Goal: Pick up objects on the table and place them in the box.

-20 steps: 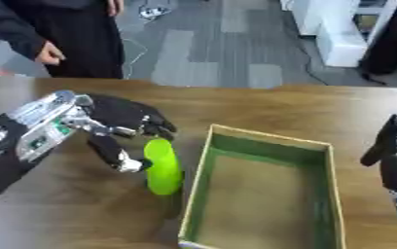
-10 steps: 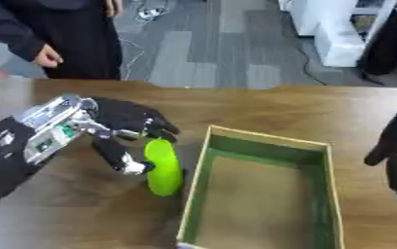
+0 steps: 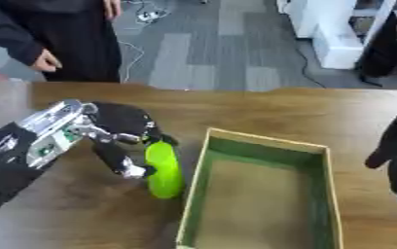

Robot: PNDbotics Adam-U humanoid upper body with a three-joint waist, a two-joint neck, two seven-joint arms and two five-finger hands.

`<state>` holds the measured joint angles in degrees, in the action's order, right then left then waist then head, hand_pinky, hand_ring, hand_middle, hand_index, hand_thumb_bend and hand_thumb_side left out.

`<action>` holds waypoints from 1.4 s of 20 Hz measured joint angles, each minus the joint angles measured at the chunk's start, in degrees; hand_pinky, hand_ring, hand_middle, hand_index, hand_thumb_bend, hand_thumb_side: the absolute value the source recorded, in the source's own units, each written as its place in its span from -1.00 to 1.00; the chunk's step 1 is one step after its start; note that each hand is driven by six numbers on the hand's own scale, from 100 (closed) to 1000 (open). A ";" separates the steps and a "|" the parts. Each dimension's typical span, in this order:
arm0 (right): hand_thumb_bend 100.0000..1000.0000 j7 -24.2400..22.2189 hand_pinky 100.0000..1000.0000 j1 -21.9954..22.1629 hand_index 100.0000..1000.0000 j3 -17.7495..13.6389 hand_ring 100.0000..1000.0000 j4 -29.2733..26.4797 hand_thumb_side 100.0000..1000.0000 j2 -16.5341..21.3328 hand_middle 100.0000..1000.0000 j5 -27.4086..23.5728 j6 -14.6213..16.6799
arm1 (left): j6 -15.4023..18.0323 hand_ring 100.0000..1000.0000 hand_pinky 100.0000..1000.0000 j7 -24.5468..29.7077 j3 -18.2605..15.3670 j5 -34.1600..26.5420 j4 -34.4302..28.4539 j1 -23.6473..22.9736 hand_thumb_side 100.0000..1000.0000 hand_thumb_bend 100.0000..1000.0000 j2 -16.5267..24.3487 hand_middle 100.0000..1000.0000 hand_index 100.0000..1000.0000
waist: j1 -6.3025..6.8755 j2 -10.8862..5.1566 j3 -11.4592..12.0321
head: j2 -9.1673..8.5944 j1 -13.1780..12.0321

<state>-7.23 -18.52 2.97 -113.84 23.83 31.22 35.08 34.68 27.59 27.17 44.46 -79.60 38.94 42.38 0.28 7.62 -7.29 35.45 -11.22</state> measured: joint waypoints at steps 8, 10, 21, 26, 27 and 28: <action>-1.00 0.46 -0.78 0.42 -0.22 -0.22 -0.57 0.00 1.00 0.00 -0.42 0.10 -0.02 | 1.42 -1.00 -1.00 -7.24 0.01 -0.06 -0.86 -0.95 1.00 1.00 0.28 -0.79 -0.34 | 0.00 0.00 0.88 | 0.01 0.00; -1.00 0.54 -0.78 0.79 -0.22 -0.22 -0.57 0.00 1.00 0.01 -0.42 0.29 -0.05 | 1.19 -1.00 -1.00 -8.30 -0.06 0.14 -1.21 -0.95 1.00 1.00 0.82 -0.79 -0.34 | 0.00 -0.01 1.12 | 0.01 0.01; -1.00 1.80 -0.78 1.97 -0.22 -0.21 -0.58 0.00 1.00 0.03 -0.42 1.47 -0.27 | -1.60 -1.00 -1.00 -10.19 -2.14 -0.49 -5.17 -0.98 1.00 1.00 4.03 -0.79 -0.34 | 0.00 -0.35 2.22 | 0.00 0.03; -1.00 2.29 -0.78 2.42 -0.22 -0.19 -0.58 0.00 1.00 0.05 -0.42 2.04 -0.31 | -3.77 -1.00 -1.00 -12.12 -3.42 -2.95 -8.35 -0.39 1.00 1.00 5.28 -0.79 -0.33 | 0.01 -0.69 2.56 | 0.00 0.03; -1.00 2.34 -0.78 2.44 -0.22 -0.19 -0.58 0.00 1.00 0.05 -0.42 2.10 -0.34 | -4.18 -1.00 -1.00 -12.84 -3.58 -3.46 -8.96 -0.10 1.00 1.00 5.46 -0.79 -0.33 | 0.02 -0.70 2.63 | 0.00 0.03; -1.00 2.39 -0.78 2.45 -0.22 -0.19 -0.58 0.00 1.00 0.06 -0.42 2.13 -0.38 | -4.55 -1.00 -1.00 -13.66 -3.72 -3.95 -9.43 0.10 1.00 1.00 5.62 -0.79 -0.33 | 0.05 -0.70 2.66 | 0.00 0.04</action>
<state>-4.84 -16.07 2.78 -113.84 23.89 33.35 34.70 30.13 13.94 23.45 40.51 -89.03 39.04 48.01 0.33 6.91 -4.63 35.45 -11.18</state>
